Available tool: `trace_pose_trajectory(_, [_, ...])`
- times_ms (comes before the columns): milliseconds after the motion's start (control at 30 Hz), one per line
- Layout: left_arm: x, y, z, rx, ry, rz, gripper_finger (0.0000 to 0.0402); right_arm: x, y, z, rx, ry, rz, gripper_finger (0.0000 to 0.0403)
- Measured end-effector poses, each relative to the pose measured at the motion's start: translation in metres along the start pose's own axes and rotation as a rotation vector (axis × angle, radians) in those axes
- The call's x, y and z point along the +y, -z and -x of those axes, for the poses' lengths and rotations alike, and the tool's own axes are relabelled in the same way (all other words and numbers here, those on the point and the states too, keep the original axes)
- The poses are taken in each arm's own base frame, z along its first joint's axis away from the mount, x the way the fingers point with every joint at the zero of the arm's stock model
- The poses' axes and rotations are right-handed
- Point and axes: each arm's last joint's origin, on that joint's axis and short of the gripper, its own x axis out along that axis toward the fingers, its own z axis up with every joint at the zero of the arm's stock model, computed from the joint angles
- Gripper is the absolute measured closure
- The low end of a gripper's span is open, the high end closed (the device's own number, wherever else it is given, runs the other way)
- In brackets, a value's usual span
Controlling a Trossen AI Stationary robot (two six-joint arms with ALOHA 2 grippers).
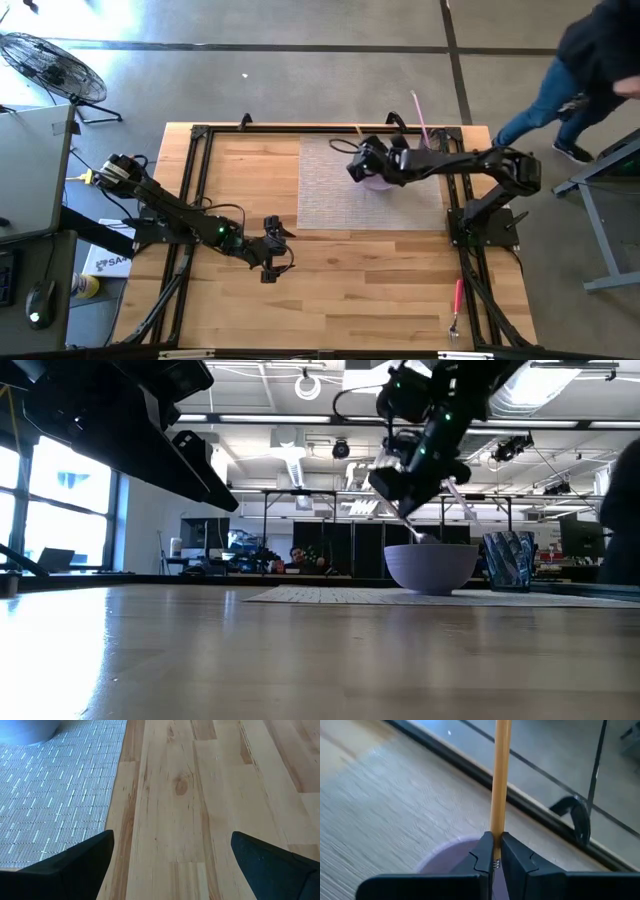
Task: Pick & Place Utensil
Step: Put the yellow spoon into the violet bowl, then adjust the violet bowl on the gray mat
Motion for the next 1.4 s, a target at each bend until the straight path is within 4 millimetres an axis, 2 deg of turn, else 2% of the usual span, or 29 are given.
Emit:
trace_pose_trajectory(233, [0.0,0.0,0.0,-0.001,0.0,0.0,0.0005,0.0,0.035,-0.016,0.014,-0.041,0.008,0.0383])
trace_pose_trajectory(467, [0.0,0.0,0.0,0.0,0.0,0.0,0.0005,-0.004,0.053,-0.026,0.045,-0.078,0.014,0.0375])
trace_pose_trajectory(800, [0.0,0.0,0.0,0.0,0.0,0.0,0.0005,-0.003,0.056,-0.025,0.043,-0.109,-0.021,0.0335])
trace_pose_trajectory(1000, [0.0,0.0,0.0,0.0,0.0,0.0,0.0005,-0.005,0.048,-0.008,-0.005,-0.149,-0.04,0.0307])
trace_pose_trajectory(1167, [0.0,0.0,0.0,0.0,0.0,0.0,0.0005,-0.006,0.042,0.024,-0.04,-0.278,-0.036,0.0288])
trace_pose_trajectory(1267, [0.0,0.0,0.0,0.0,0.001,0.0,0.0005,-0.01,0.046,0.041,0.007,-0.335,-0.025,0.0285])
trace_pose_trajectory(1400, [0.0,0.0,0.0,0.0,0.0,0.0,0.0005,-0.024,0.058,0.06,0.105,-0.298,-0.042,0.0285])
